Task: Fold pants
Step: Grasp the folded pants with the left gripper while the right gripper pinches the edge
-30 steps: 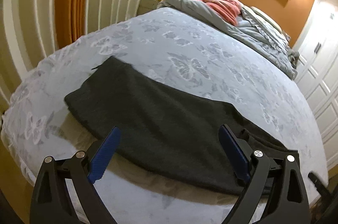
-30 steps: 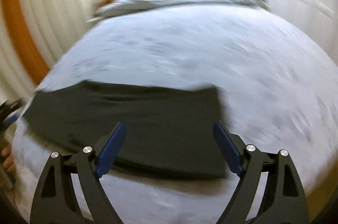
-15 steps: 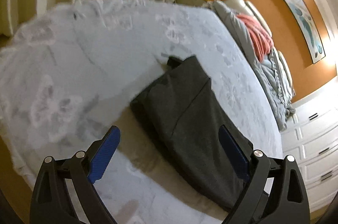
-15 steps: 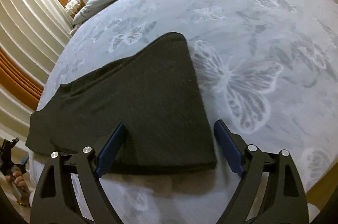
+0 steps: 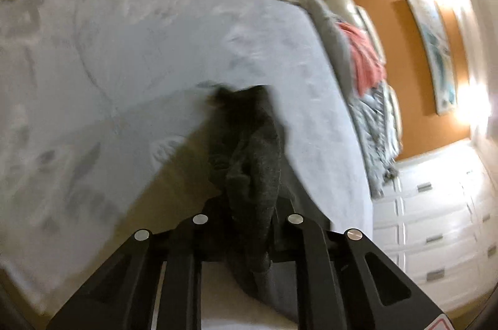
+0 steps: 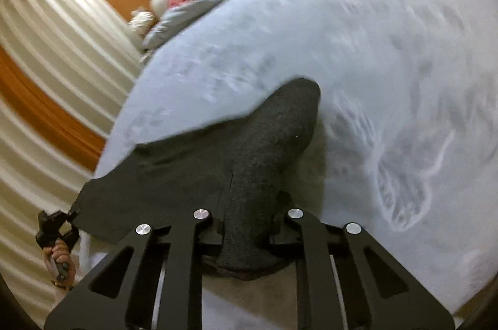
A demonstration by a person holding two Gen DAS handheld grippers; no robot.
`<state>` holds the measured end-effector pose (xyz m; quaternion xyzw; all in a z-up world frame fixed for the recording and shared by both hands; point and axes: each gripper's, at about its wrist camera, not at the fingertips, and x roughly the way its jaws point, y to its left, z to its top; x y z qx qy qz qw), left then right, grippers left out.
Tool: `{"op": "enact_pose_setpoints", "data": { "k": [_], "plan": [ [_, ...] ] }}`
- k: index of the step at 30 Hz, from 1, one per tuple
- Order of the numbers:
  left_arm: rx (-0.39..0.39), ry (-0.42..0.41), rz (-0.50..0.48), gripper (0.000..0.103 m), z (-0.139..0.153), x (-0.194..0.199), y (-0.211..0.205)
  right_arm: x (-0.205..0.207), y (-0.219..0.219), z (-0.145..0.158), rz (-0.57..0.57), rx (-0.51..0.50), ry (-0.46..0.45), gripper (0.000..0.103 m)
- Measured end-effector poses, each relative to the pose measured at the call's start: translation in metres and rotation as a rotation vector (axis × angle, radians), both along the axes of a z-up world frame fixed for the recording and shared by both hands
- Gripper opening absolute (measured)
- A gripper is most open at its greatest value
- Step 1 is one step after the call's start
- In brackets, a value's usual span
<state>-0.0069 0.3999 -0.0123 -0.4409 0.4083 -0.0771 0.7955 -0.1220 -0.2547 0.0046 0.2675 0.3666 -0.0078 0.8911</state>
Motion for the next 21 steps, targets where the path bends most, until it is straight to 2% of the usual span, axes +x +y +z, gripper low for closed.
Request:
{"op": "enact_pose_setpoints", "data": {
  "k": [1, 3, 6, 7, 8, 9, 10, 11, 12, 15, 18, 19, 21],
  "plan": [
    [0.039, -0.008, -0.023, 0.013, 0.011, -0.009, -0.004, -0.002, 0.001, 0.006, 0.013, -0.024, 0.005, 0.014],
    [0.120, 0.024, -0.037, 0.013, 0.012, -0.018, -0.011, -0.003, -0.006, -0.002, 0.008, -0.075, 0.096, 0.015],
    [0.156, 0.149, -0.020, 0.013, -0.027, -0.018, -0.012, 0.000, -0.023, -0.046, -0.035, -0.018, 0.297, 0.022],
    [0.143, 0.168, -0.006, 0.014, -0.035, -0.017, -0.009, -0.006, -0.025, -0.050, -0.068, 0.011, 0.315, 0.027],
    [0.115, 0.171, 0.005, 0.015, -0.043, -0.021, -0.006, -0.011, -0.024, -0.042, -0.082, -0.003, 0.288, 0.027],
    [0.081, 0.154, 0.011, 0.015, -0.045, -0.025, -0.002, -0.019, -0.017, -0.026, -0.107, -0.074, 0.246, 0.030],
    [0.071, 0.144, 0.010, 0.016, -0.044, -0.028, 0.000, -0.024, -0.011, -0.014, -0.125, -0.141, 0.217, 0.037],
    [0.073, 0.143, 0.009, 0.016, -0.043, -0.029, -0.001, -0.031, 0.001, 0.002, -0.148, -0.230, 0.162, 0.038],
    [0.079, 0.143, 0.009, 0.016, -0.043, -0.029, -0.002, -0.035, 0.016, 0.014, -0.131, -0.271, 0.109, 0.038],
    [0.112, 0.133, 0.024, 0.017, -0.044, -0.035, -0.008, -0.021, 0.068, 0.023, 0.053, -0.227, 0.041, 0.036],
    [0.157, 0.122, 0.030, 0.017, -0.040, -0.036, -0.015, 0.013, 0.133, 0.013, 0.246, -0.233, 0.036, 0.025],
    [0.166, 0.121, 0.032, 0.017, -0.039, -0.034, -0.015, 0.025, 0.148, 0.008, 0.280, -0.237, 0.034, 0.016],
    [0.187, 0.117, 0.033, 0.017, -0.038, -0.028, -0.016, 0.060, 0.168, -0.010, 0.304, -0.193, 0.050, 0.010]
  ]
}}
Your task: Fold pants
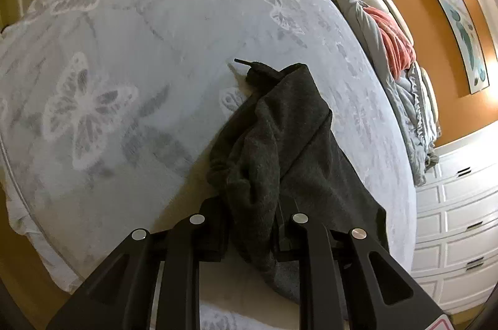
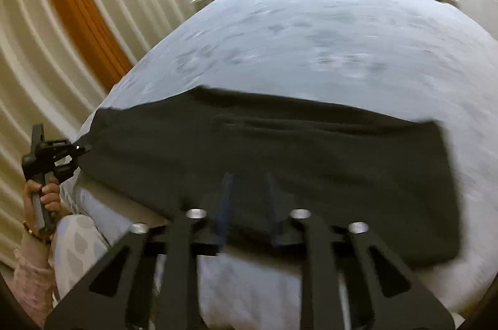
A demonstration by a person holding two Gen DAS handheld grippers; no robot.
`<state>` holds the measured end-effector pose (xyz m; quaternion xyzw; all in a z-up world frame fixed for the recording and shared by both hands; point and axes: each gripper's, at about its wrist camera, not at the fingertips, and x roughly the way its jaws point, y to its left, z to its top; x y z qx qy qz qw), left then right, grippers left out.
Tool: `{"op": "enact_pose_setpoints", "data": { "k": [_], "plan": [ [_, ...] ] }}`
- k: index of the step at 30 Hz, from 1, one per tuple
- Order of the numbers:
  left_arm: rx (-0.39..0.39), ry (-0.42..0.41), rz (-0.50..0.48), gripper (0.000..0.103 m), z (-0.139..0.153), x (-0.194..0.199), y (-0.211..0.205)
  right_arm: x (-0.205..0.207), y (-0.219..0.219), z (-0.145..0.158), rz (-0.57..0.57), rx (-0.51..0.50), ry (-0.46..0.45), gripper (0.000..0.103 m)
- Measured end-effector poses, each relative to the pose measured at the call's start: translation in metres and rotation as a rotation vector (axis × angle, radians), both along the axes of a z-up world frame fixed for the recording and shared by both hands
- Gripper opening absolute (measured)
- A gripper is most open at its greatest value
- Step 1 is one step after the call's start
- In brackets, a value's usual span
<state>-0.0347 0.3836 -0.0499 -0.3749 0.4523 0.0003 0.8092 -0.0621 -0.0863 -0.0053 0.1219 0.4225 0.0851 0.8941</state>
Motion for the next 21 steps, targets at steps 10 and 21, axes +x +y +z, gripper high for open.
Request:
{"op": "enact_pose_setpoints", "data": {
  "k": [10, 21],
  "plan": [
    [0.076, -0.011, -0.023, 0.018, 0.003, 0.007, -0.005, 0.048, 0.042, -0.033, 0.024, -0.075, 0.096, 0.009],
    [0.270, -0.425, -0.317, 0.014, 0.159, -0.050, -0.149, -0.029, -0.046, 0.026, -0.137, -0.012, -0.087, 0.014]
  ]
}}
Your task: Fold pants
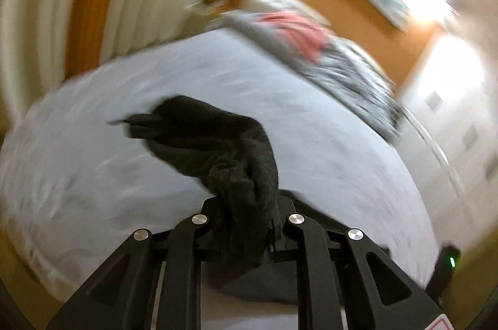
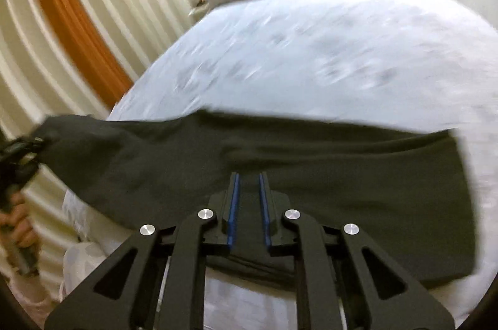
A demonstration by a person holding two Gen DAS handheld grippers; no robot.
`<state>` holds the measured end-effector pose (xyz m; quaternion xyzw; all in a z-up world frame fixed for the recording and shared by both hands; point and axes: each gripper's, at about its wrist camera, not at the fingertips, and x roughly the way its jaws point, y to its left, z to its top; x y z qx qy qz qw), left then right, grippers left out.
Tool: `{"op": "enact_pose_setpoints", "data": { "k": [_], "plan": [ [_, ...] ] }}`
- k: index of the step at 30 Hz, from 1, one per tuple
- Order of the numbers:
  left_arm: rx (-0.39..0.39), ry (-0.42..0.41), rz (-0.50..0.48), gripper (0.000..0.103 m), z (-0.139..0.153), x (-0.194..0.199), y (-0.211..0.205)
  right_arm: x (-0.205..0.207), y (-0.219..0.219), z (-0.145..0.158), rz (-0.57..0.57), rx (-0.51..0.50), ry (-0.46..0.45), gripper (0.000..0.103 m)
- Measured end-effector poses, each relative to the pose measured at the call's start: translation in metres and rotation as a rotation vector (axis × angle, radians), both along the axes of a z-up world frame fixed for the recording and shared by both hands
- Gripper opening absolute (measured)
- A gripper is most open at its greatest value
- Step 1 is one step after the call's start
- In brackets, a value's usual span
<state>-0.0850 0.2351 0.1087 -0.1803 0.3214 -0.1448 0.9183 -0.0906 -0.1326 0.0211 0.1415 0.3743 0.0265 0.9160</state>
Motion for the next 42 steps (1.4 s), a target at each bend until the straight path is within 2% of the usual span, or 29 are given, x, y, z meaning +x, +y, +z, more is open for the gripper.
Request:
{"op": "enact_pose_setpoints", "data": {
  "k": [2, 3, 4, 5, 6, 8, 9, 10, 12, 16, 18, 20, 23, 24, 26, 28, 29, 31, 32, 35, 36, 38, 39, 40, 42],
  "plan": [
    [0.035, -0.056, -0.107, 0.025, 0.015, -0.014, -0.054, -0.016, -0.026, 0.000, -0.075, -0.042, 0.001, 0.020],
    [0.032, -0.061, -0.184, 0.029, 0.011, -0.020, -0.091, -0.022, -0.037, -0.002, -0.106, -0.051, 0.008, 0.021],
    [0.030, -0.053, -0.220, 0.039, 0.003, -0.023, -0.111, -0.030, -0.050, -0.008, -0.136, -0.037, 0.023, 0.023],
    [0.017, -0.027, -0.282, 0.058, -0.016, -0.026, -0.139, -0.034, -0.058, -0.011, -0.147, -0.019, 0.038, 0.023],
    [0.010, 0.013, -0.313, 0.065, -0.033, -0.027, -0.156, -0.041, -0.067, -0.017, -0.155, 0.007, 0.055, 0.023],
    [0.004, 0.118, -0.335, 0.069, -0.066, -0.031, -0.175, -0.054, -0.077, -0.023, -0.149, 0.033, 0.069, 0.024],
    [-0.003, 0.161, -0.349, 0.069, -0.083, -0.036, -0.178, -0.060, -0.078, -0.024, -0.140, 0.035, 0.072, 0.036],
    [-0.005, 0.180, -0.348, 0.069, -0.092, -0.040, -0.177, -0.064, -0.079, -0.022, -0.136, 0.032, 0.071, 0.054],
    [0.016, 0.179, -0.309, 0.069, -0.107, -0.048, -0.162, -0.070, -0.074, -0.022, -0.104, 0.035, 0.052, 0.064],
    [0.094, 0.119, -0.191, 0.071, -0.111, -0.055, -0.117, -0.052, -0.066, -0.027, -0.004, 0.178, 0.062, 0.064],
    [0.123, 0.107, -0.136, 0.074, -0.113, -0.054, -0.093, -0.030, -0.046, -0.029, 0.069, 0.230, 0.070, 0.064],
    [0.138, 0.100, -0.105, 0.073, -0.115, -0.053, -0.074, -0.010, -0.029, -0.041, 0.111, 0.284, 0.112, 0.068],
    [0.153, 0.081, -0.081, 0.074, -0.120, -0.056, -0.059, 0.014, -0.005, -0.065, 0.121, 0.383, 0.194, 0.069],
    [0.162, 0.081, -0.076, 0.074, -0.124, -0.058, -0.055, 0.017, 0.003, -0.068, 0.105, 0.365, 0.186, 0.070],
    [0.187, 0.083, -0.079, 0.074, -0.128, -0.059, -0.054, 0.019, 0.018, -0.066, 0.101, 0.298, 0.165, 0.059],
    [0.191, 0.079, -0.087, 0.074, -0.127, -0.052, -0.053, 0.022, 0.025, -0.062, 0.094, 0.264, 0.168, 0.027],
    [0.194, 0.072, -0.087, 0.074, -0.125, -0.050, -0.053, 0.023, 0.026, -0.052, 0.104, 0.275, 0.151, 0.020],
    [0.182, 0.059, -0.092, 0.075, -0.126, -0.056, -0.050, 0.019, 0.022, -0.020, 0.127, 0.271, 0.086, 0.018],
    [0.177, 0.058, -0.094, 0.076, -0.126, -0.058, -0.048, 0.014, 0.020, 0.006, 0.147, 0.251, 0.033, 0.018],
    [0.149, 0.057, -0.098, 0.076, -0.126, -0.064, -0.045, -0.007, 0.006, 0.066, 0.154, 0.112, -0.080, 0.018],
    [0.139, 0.058, -0.100, 0.076, -0.126, -0.064, -0.044, -0.014, -0.005, 0.076, 0.133, 0.060, -0.093, 0.018],
    [0.126, 0.059, -0.099, 0.076, -0.125, -0.065, -0.042, -0.019, -0.030, 0.072, 0.067, -0.032, -0.057, 0.019],
    [0.124, 0.062, -0.097, 0.076, -0.125, -0.064, -0.043, -0.018, -0.046, 0.057, 0.035, -0.049, -0.003, 0.020],
    [0.125, 0.066, -0.097, 0.076, -0.126, -0.064, -0.044, -0.018, -0.062, 0.038, 0.004, -0.044, 0.060, 0.023],
    [0.125, 0.081, -0.103, 0.076, -0.128, -0.061, -0.047, -0.013, -0.091, -0.021, -0.078, -0.039, 0.259, 0.025]
  ]
}}
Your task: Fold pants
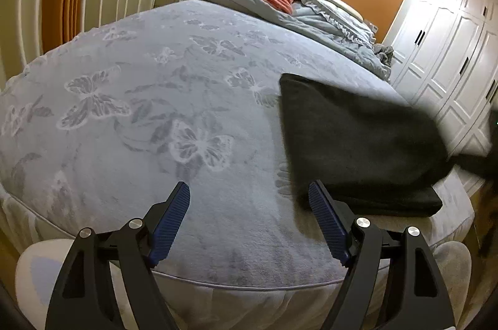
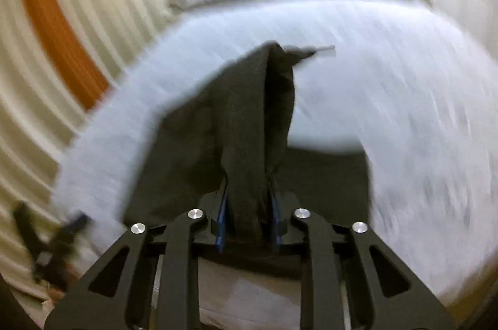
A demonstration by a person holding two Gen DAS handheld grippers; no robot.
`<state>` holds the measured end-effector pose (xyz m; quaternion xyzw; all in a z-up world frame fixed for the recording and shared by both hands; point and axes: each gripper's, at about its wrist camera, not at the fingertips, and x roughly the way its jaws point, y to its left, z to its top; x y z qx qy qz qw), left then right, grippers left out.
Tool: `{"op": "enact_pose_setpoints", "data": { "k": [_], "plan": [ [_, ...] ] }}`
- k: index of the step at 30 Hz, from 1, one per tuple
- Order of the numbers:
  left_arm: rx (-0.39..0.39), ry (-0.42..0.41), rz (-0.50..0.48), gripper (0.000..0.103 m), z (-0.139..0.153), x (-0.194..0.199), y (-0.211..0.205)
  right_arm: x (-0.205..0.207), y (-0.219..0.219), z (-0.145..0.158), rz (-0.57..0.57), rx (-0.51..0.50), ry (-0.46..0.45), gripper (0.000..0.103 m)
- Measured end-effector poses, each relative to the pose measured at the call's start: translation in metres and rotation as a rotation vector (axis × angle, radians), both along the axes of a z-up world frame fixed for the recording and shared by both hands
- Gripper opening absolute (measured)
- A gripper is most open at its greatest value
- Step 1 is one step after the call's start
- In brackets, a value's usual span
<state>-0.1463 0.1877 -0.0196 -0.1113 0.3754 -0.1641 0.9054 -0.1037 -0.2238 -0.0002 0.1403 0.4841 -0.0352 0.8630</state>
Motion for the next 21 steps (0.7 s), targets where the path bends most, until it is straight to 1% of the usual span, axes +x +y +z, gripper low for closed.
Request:
{"op": "enact_pose_setpoints", "data": {
  "k": [1, 2, 3, 4, 6, 8, 9, 10, 12, 13, 14, 15, 16, 17, 18, 19, 21],
  "plan": [
    [0.000, 0.008, -0.004, 0.076, -0.002, 0.001, -0.002, -0.002, -0.006, -0.020, -0.027, -0.014, 0.063, 0.032],
    [0.003, 0.015, -0.008, 0.076, -0.003, 0.002, -0.003, -0.011, -0.008, -0.022, -0.041, 0.008, 0.015, 0.035],
    [0.012, 0.022, -0.012, 0.076, -0.004, 0.002, -0.006, -0.018, -0.007, -0.017, -0.048, 0.024, -0.024, 0.039],
    [0.025, 0.027, -0.017, 0.076, -0.006, 0.002, -0.009, -0.022, -0.008, -0.013, -0.050, 0.024, -0.038, 0.040],
    [0.047, 0.026, -0.022, 0.076, -0.007, 0.001, -0.013, -0.029, -0.006, 0.005, -0.062, 0.005, -0.107, 0.040],
    [0.070, 0.011, -0.023, 0.076, -0.006, -0.001, -0.017, -0.024, 0.002, 0.012, -0.054, 0.002, -0.129, 0.054],
    [0.077, 0.007, -0.021, 0.076, -0.007, -0.001, -0.018, -0.020, 0.001, 0.011, -0.056, -0.004, -0.134, 0.067],
    [0.090, 0.004, -0.018, 0.079, -0.007, -0.001, -0.020, -0.015, -0.003, 0.007, -0.063, -0.010, -0.124, 0.068],
    [0.117, -0.003, -0.010, 0.079, -0.009, -0.001, -0.026, -0.004, -0.006, -0.008, -0.068, -0.003, -0.084, 0.068],
    [0.131, -0.007, -0.010, 0.079, -0.009, -0.002, -0.028, 0.001, -0.011, -0.016, -0.071, 0.006, -0.062, 0.064],
    [0.149, -0.013, -0.009, 0.079, -0.009, -0.004, -0.031, 0.004, -0.010, -0.026, -0.068, 0.025, -0.042, 0.057],
    [0.174, -0.021, -0.010, 0.079, -0.010, -0.005, -0.035, 0.005, -0.009, -0.031, -0.059, 0.052, -0.046, 0.043],
    [0.192, -0.026, -0.013, 0.079, -0.010, -0.006, -0.038, 0.003, -0.006, -0.031, -0.063, 0.056, -0.058, 0.035],
    [0.214, -0.030, -0.017, 0.080, -0.011, -0.006, -0.041, 0.001, -0.002, -0.025, -0.063, 0.019, -0.076, 0.028],
    [0.228, -0.033, -0.019, 0.080, -0.012, -0.007, -0.042, -0.002, 0.000, -0.018, -0.053, 0.015, -0.100, 0.021],
    [0.241, -0.036, -0.020, 0.080, -0.013, -0.007, -0.044, -0.005, -0.001, -0.011, -0.049, 0.032, -0.126, 0.019],
    [0.263, -0.041, -0.025, 0.080, -0.014, -0.009, -0.047, -0.015, -0.005, 0.005, -0.054, 0.056, -0.177, 0.019]
  ]
}}
